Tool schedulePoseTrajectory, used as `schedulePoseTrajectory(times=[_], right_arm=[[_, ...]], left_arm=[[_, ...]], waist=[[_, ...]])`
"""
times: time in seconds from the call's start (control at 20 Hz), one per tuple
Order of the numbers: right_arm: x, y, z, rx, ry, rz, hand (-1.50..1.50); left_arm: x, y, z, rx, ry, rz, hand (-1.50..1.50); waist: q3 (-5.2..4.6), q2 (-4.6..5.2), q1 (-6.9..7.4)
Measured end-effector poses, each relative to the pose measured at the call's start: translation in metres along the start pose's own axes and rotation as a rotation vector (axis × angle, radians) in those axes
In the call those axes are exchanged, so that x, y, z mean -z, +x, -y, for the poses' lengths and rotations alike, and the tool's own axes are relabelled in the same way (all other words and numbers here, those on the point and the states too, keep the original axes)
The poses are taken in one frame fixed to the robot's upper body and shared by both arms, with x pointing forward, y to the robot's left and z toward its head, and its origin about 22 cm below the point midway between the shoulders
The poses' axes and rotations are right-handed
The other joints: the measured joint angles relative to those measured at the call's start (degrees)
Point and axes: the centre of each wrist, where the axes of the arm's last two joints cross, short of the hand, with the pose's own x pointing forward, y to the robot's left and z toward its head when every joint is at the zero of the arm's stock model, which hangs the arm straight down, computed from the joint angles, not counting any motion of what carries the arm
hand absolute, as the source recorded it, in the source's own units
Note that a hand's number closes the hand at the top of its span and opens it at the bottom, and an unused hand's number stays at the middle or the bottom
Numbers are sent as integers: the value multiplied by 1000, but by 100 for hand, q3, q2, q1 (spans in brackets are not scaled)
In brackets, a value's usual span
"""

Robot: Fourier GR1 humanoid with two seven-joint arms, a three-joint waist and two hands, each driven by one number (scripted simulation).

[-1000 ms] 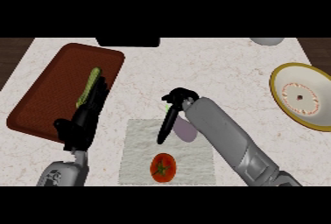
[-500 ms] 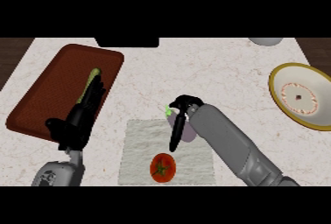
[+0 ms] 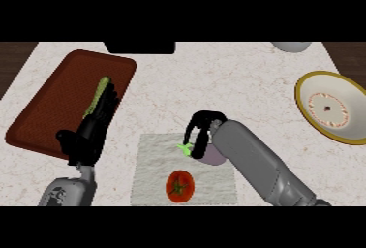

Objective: Pick the eggplant from the placemat and place it in the bowl

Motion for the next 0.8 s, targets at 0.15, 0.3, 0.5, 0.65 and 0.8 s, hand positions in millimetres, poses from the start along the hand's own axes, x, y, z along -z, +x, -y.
schedulePoseTrajectory(times=[0.15,0.3,0.5,0.65,0.8], right_arm=[[-1,-1,-1,6,11,12,150],[-3,-6,-6,20,-1,59,150],[-23,-40,-2,97,-149,284,150],[-50,-72,13,158,-309,470,150],[-74,-100,17,204,-448,672,150]], left_arm=[[-2,3,-2,-3,2,1,0],[-2,2,-1,-1,3,3,0],[-8,-6,-13,1,56,-28,0],[-13,-12,-22,1,99,-48,0],[-17,-16,-27,3,129,-58,0]], waist=[[-3,-3,11],[4,-4,-17],[48,-40,-332],[76,-113,-607],[82,-120,-765]])
